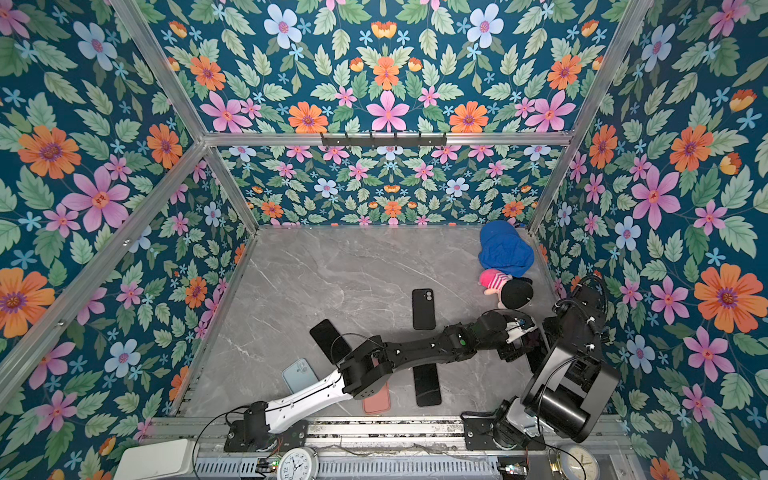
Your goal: Put the phone into the phone case
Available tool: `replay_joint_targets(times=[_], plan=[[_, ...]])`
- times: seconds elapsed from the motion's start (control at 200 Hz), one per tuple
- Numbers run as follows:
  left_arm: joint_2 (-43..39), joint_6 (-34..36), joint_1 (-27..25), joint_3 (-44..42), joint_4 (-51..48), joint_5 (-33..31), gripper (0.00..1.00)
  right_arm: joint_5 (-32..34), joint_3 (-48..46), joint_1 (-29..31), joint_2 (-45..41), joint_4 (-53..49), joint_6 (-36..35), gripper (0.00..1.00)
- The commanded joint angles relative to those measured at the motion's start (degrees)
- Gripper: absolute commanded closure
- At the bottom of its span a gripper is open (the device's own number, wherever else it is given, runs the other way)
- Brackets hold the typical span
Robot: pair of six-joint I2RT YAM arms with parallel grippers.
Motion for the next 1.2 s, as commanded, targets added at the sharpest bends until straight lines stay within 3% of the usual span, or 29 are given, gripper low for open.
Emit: replay_joint_targets(times=[0.0,0.335,0.555,0.765,1.015,1.195], plan=[[0.3,1.9,-1.0,0.5,1.5,-1.7,0.23,0.6,1.2,0.2,1.2,-3.3,1.3,0.44],[0.6,1.9,-1.1,0.3,-10.1,-5.1,0.24,-2.4,-0.5,1.0,2.4,-2.4,2.1,0.44],[-0.2,1.2,-1.0,0.2,-15.6,-7.2,0.24,-0.1,0.0,1.7,2.9,-3.8,3.0,0.44],[-2.9,-1.1,-0.6,-2.4,-16.8,-5.8,0.22,4.0,3.2,1.8,4.0,-9.5,11.3,0.44],[-7.2,-1.8,-0.1,-6.3,-16.7,-4.3,0.20,0.7,3.3,1.8,6.1,-10.8,19.8,0.43],[-11.7,-2.9,0.7,-12.3,-15.3,-2.9,0.20,3.1,3.7,1.3,3.5,-12.7,26.4,0.27]])
